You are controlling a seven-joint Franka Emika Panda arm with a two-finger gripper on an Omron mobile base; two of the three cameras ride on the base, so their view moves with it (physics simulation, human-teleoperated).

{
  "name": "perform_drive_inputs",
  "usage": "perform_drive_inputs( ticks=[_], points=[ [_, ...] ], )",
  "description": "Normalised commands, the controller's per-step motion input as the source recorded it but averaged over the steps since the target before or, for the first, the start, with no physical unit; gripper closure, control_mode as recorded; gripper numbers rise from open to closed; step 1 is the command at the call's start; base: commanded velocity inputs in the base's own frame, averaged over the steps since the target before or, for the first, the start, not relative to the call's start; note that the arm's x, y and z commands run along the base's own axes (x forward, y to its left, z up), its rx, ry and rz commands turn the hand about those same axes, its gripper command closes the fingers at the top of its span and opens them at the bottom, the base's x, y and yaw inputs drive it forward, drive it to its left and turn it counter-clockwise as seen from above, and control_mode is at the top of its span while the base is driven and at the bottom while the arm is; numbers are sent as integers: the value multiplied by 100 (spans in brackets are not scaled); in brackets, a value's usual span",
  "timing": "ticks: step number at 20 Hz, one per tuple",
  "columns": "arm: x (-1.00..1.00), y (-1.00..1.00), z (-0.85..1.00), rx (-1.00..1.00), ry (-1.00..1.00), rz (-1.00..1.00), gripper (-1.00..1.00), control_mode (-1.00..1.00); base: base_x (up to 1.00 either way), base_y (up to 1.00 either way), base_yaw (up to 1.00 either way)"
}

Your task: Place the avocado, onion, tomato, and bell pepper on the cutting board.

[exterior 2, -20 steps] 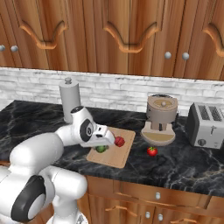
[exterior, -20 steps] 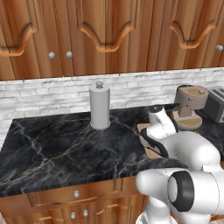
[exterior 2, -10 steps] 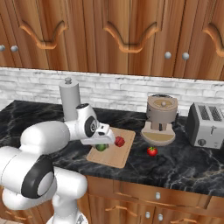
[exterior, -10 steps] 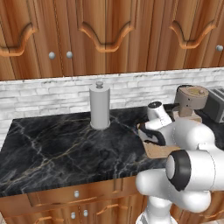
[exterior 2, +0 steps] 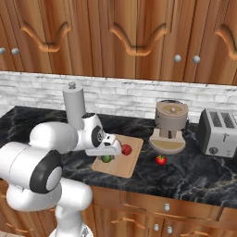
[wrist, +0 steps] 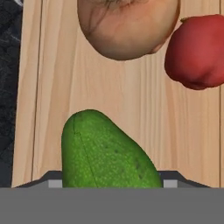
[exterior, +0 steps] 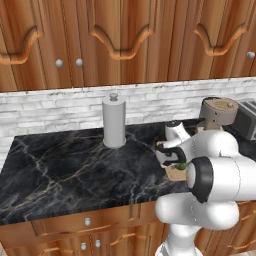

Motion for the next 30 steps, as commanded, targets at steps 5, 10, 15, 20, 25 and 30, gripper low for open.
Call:
perform_drive_inputs(
  ticks=[5, 10, 15, 20, 25, 30],
  points=[
    [6, 9, -20, 1, 1, 0, -100, -100, 0, 0, 0],
    [9, 0, -5, 2, 0, 0, -100, -100, 0, 0, 0],
    [0, -2, 2, 0, 0, 0, -100, -100, 0, 0, 0],
    [-8, -2, 33, 0, 0, 0, -100, -100, 0, 0, 0],
    [-15, -9, 46, 0, 0, 0, -100, -100, 0, 0, 0],
    [-8, -28, 39, 0, 0, 0, -100, -100, 0, 0, 0]
  ],
)
